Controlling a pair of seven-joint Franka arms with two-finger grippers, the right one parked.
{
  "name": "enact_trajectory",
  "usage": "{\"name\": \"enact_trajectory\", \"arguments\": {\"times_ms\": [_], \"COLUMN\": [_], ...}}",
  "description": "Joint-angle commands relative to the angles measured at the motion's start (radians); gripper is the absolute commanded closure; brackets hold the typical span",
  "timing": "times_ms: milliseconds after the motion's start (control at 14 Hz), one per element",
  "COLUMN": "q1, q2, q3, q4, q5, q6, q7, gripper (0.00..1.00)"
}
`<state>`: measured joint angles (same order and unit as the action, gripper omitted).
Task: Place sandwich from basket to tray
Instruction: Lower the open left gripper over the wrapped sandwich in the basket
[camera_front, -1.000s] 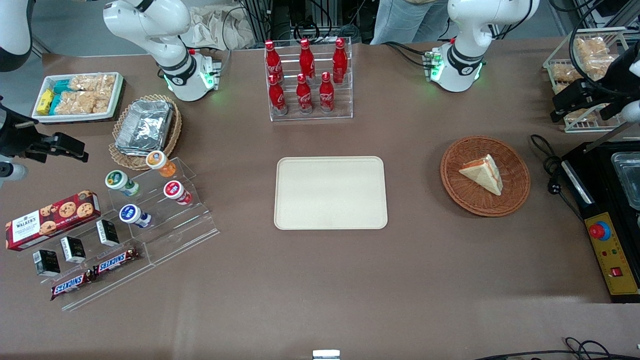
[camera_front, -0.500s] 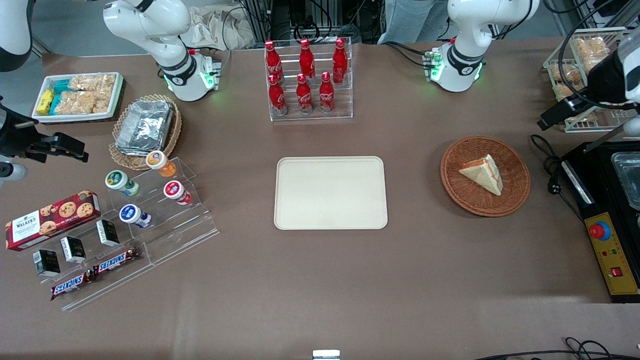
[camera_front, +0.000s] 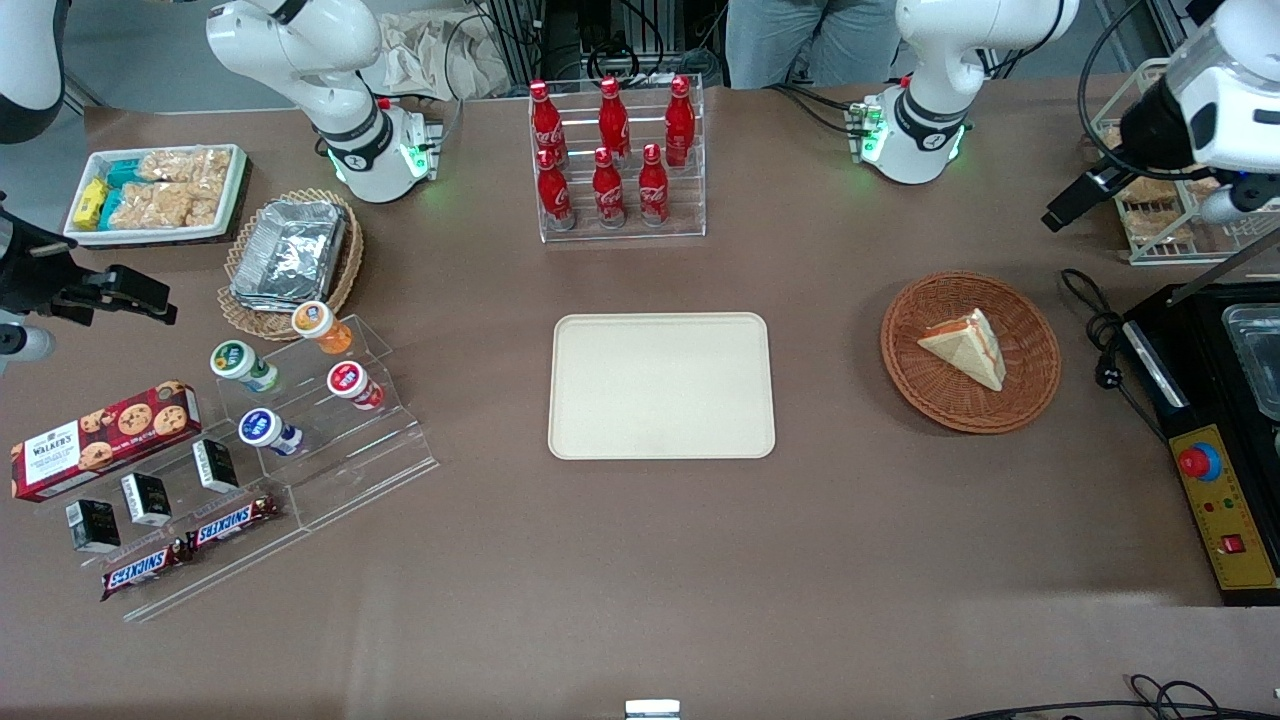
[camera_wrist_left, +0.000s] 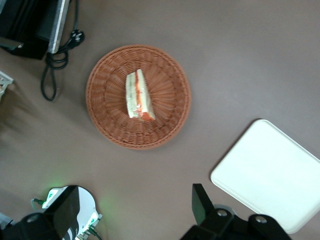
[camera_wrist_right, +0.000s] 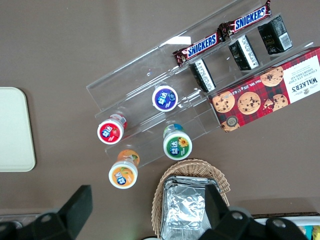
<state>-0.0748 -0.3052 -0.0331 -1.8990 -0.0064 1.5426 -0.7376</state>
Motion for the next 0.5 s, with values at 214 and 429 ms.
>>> {"name": "enact_trajectory", "arguments": {"times_ms": [214, 429], "q1": [0.009, 0.047], "q2": [-0.026, 0.008], "q3": [-0.030, -0.027], "q4": [-0.268, -0.359], "q5": [0.043, 0.043], "q6": [0.258, 0.384], "q7": [-0.109, -0.106], "gripper": [0.00, 0.00]}}
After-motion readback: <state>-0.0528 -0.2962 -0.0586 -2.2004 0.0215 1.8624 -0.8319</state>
